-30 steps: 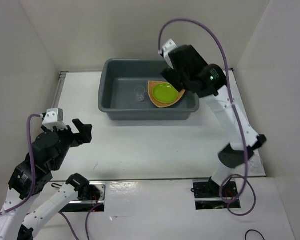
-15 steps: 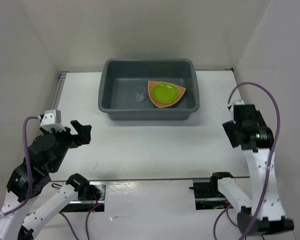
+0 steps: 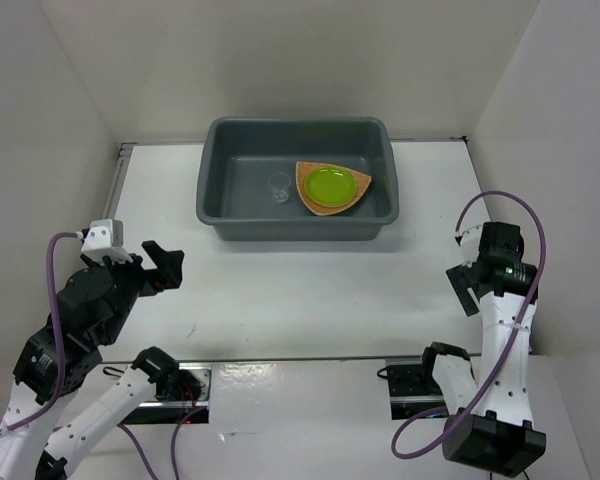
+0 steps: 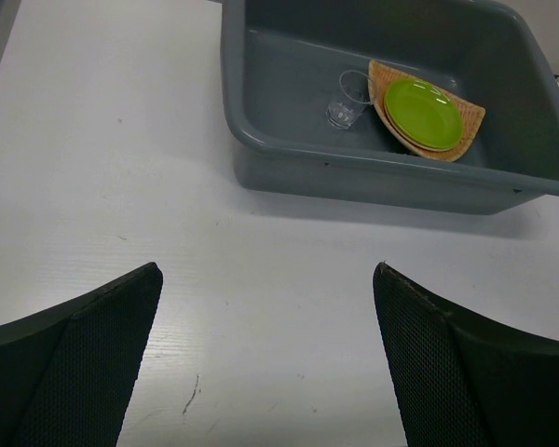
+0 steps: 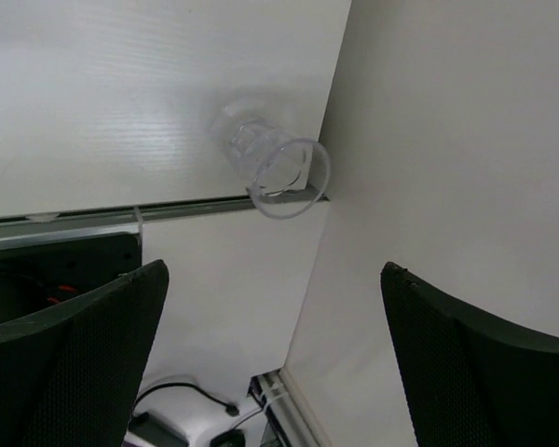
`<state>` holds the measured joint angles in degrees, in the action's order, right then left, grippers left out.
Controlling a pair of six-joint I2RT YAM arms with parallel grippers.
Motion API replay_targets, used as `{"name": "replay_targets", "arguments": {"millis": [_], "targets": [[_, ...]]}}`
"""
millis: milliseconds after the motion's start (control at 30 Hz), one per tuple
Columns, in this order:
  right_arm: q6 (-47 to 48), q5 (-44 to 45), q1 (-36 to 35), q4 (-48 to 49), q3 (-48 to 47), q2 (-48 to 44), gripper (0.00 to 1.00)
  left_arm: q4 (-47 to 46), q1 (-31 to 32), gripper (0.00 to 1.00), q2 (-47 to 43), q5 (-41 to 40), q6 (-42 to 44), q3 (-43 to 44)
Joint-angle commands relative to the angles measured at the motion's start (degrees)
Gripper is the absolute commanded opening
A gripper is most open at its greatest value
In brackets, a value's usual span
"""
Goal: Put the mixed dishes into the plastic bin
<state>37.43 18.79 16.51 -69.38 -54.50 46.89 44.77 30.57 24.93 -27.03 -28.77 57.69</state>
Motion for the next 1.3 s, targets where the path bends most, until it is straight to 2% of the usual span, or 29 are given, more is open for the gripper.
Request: {"name": "replay_targets", "arguments": {"millis": [0,100,233,333,367,467,500,533,633,867,1133,1167,1200,1267], "targets": [[5.27,0.37,0.88,6.69,-0.08,0.48,0.99,-2.85,0.11,1.00,0.47,0.31,0.39,-0.12],[6.16,-1.37,2.03,8.04,-0.08,2.40,0.99,-2.85,0.11,1.00,0.47,0.31,0.39,-0.12],[7.90,-7.60,7.11,11.10,-0.08,9.77,0.99,-2.85,0.11,1.00,0.47,0.31,0.39,-0.12],[13.34,-15.58,18.78,11.91,-2.79,14.78,0.99,-2.85,0.11,1.00,0.47,0.31,0.39,-0.12],[14.68,-17.54,25.78,11.21,-5.15,19.68,0.99,-2.85,0.11,1.00,0.47,0.31,0.39,-0.12],[20.98,-24.64,35.49,5.86,-11.21,28.91,0.99,-2.85,0.11,1.00,0.47,0.31,0.39,-0.12],[22.58,-25.89,40.39,4.62,-12.37,30.17,0.99,-2.85,0.11,1.00,0.47,0.31,0.39,-0.12],[24.77,-26.60,41.83,3.22,-13.17,30.88,0.99,-2.85,0.11,1.00,0.47,0.31,0.39,-0.12],[27.16,-26.61,42.64,4.25,-10.65,28.18,0.99,-2.85,0.11,1.00,0.47,0.31,0.39,-0.12],[28.22,-21.61,36.76,9.52,0.70,14.30,0.99,-2.85,0.11,1.00,0.47,0.31,-0.14,-0.12],[29.62,-21.50,34.46,10.94,5.37,14.18,0.99,-2.85,0.11,1.00,0.47,0.31,-0.14,-0.12],[30.76,-22.03,34.46,10.07,5.37,14.19,0.96,-2.85,0.11,1.00,0.47,0.31,-0.14,-0.12],[33.30,-23.17,34.46,7.71,5.37,15.76,0.88,-2.85,0.11,1.00,0.47,0.31,-0.14,-0.12],[34.20,-23.71,34.46,6.72,5.37,16.82,0.87,-2.85,0.11,1.00,0.47,-0.22,-0.14,-0.12]]}}
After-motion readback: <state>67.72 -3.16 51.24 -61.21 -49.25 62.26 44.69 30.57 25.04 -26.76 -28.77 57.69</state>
